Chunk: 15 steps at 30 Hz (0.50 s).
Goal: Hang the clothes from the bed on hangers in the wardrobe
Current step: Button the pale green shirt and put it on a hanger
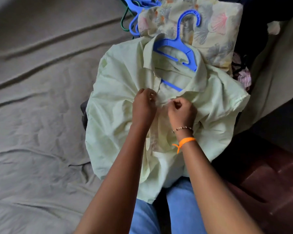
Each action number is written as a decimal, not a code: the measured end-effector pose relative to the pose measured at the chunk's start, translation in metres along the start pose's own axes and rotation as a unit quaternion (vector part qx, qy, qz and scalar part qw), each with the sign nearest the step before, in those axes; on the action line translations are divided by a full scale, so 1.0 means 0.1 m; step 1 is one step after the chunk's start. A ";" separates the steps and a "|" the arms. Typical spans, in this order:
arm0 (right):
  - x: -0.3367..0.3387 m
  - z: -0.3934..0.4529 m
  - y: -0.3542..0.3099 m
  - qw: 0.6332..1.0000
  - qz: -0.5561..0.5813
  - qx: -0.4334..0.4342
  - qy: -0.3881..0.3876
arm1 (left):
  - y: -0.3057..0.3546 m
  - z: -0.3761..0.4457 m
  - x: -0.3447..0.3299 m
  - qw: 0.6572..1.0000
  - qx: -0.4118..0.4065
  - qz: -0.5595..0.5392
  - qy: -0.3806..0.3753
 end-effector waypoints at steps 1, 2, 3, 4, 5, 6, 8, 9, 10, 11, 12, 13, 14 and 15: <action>-0.02 0.05 -0.03 0.998 -0.065 -0.016 0.012 | -0.02 0.02 -0.03 1.000 0.015 0.013 -0.007; -0.06 0.09 -0.01 0.991 -0.128 -0.045 0.012 | -0.05 0.04 -0.05 0.999 0.034 0.020 -0.012; -0.10 0.11 0.04 0.982 -0.174 -0.077 0.006 | -0.08 0.05 -0.06 0.999 0.048 0.019 -0.014; -0.13 0.12 0.09 0.975 -0.197 -0.099 0.003 | -0.11 0.06 -0.06 0.998 0.059 0.016 -0.016; -0.14 0.13 0.13 0.973 -0.201 -0.112 0.005 | -0.13 0.07 -0.07 0.998 0.063 0.008 -0.020; -0.16 0.13 0.16 0.975 -0.193 -0.114 0.006 | -0.14 0.08 -0.07 0.998 0.066 -0.004 -0.025; -0.15 0.14 0.15 0.986 -0.139 -0.089 0.010 | -0.16 0.11 -0.04 0.996 0.077 -0.041 -0.033; -0.12 0.15 0.10 0.993 -0.097 -0.061 0.016 | -0.14 0.11 -0.01 0.994 0.081 -0.068 -0.037; -0.07 0.16 0.04 0.998 -0.046 -0.025 0.023 | -0.11 0.11 0.03 0.992 0.081 -0.092 -0.039; 0.00 0.17 -0.04 0.999 0.014 0.015 0.029 | -0.07 0.10 0.08 0.991 0.073 -0.109 -0.036; 0.06 0.17 -0.13 0.995 0.082 0.044 0.028 | -0.03 0.09 0.13 0.990 0.061 -0.120 -0.030; 0.12 0.18 -0.19 0.987 0.147 0.057 0.022 | 0.01 0.08 0.19 0.989 0.052 -0.136 -0.022; 0.15 0.20 -0.23 0.977 0.205 0.056 0.012 | 0.04 0.08 0.23 0.985 0.049 -0.162 -0.016; 0.16 0.23 -0.24 0.967 0.251 0.041 0.002 | 0.08 0.08 0.26 0.980 0.049 -0.194 -0.014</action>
Point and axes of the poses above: each hand's wrist, its own z-axis towards the middle knuckle, its own x-axis out of the back of the hand, y = z × x, the point moved 9 cm from there along z, towards the middle knuckle, and after that the axes turned 2 degrees about -x, right-handed, at the moved point
